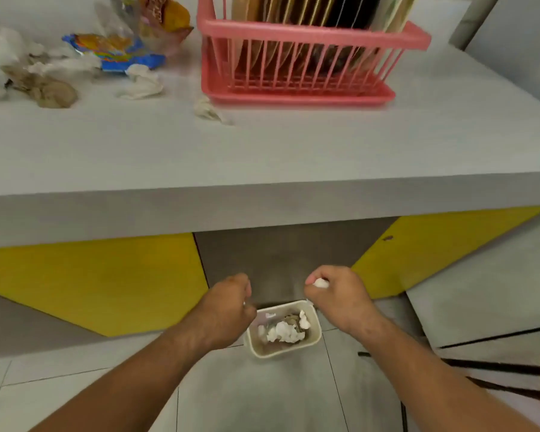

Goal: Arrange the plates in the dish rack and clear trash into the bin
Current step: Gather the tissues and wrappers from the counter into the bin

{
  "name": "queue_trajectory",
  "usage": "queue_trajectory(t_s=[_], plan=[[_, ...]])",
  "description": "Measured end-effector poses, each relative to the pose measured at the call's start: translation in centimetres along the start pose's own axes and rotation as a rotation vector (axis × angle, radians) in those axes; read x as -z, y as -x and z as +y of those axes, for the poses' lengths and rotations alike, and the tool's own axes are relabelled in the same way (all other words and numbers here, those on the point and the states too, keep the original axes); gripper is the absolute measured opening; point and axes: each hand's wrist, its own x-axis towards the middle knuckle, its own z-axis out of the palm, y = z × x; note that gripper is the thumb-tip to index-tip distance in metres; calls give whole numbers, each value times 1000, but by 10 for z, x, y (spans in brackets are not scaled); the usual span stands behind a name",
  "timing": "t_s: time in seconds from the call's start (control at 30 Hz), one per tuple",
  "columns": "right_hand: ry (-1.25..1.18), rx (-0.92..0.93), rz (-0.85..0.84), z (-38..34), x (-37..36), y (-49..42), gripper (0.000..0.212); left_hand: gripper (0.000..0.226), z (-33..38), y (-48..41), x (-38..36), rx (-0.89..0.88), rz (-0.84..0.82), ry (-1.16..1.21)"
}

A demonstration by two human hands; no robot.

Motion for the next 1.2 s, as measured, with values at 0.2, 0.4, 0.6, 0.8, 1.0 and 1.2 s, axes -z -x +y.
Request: queue_trajectory(t_s=[0.2, 0.4, 0.6, 0.8, 1.0, 1.2], plan=[[-60, -77, 88, 126, -70, -44, 18, 5, -43, -52, -127, -1, -6, -3], [-66, -106, 117, 239, -135, -98, 25, 21, -84, -126, -278, -84, -121, -17], [-45, -76, 134, 328, -173, -129, 22, 54, -124, -193, -405, -149, -267, -51], [171, -38, -186, 353, -204, -150, 12, 46, -153, -192, -408, -165, -89, 13], [300, 59, -237, 341, -248, -188, 23, 38, -181, -152, -361, -143, 88, -175], [466, 106, -259, 359, -269, -205, 44, 40, -193, -134, -351, -102, 145, -166]])
